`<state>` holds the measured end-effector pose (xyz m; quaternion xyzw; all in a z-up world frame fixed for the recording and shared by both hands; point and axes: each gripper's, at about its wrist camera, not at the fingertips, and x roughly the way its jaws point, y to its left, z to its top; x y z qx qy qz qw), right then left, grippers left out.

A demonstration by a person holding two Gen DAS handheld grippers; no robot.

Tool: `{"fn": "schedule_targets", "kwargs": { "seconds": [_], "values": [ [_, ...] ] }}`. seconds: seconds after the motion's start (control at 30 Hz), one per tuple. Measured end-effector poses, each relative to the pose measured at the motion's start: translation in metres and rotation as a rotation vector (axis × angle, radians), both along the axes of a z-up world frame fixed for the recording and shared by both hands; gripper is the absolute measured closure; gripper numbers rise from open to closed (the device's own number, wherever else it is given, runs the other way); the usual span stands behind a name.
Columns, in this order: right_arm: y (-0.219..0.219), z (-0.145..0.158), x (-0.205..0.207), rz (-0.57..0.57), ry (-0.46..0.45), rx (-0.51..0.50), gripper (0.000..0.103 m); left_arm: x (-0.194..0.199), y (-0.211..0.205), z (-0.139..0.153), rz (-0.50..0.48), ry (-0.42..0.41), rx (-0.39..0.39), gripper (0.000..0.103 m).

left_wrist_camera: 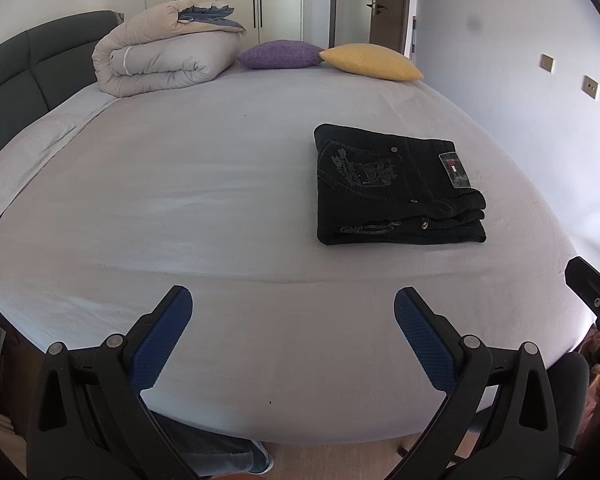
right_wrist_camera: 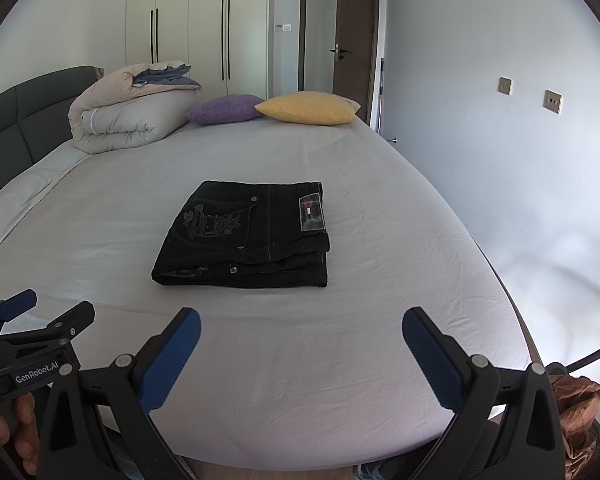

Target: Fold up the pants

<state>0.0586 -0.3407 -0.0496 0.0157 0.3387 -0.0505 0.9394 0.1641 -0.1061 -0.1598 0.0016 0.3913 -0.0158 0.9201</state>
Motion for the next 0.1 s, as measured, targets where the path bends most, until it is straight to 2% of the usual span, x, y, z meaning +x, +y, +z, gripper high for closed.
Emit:
{"fn": "schedule_targets", "kwargs": {
  "seconds": [0.1],
  "values": [
    [-0.0022,0.0012,0.0027,0.000,0.001,-0.001,0.000,0.0019,0.0017,0.0008,-0.002,-0.003,0.008,0.000]
  ]
}}
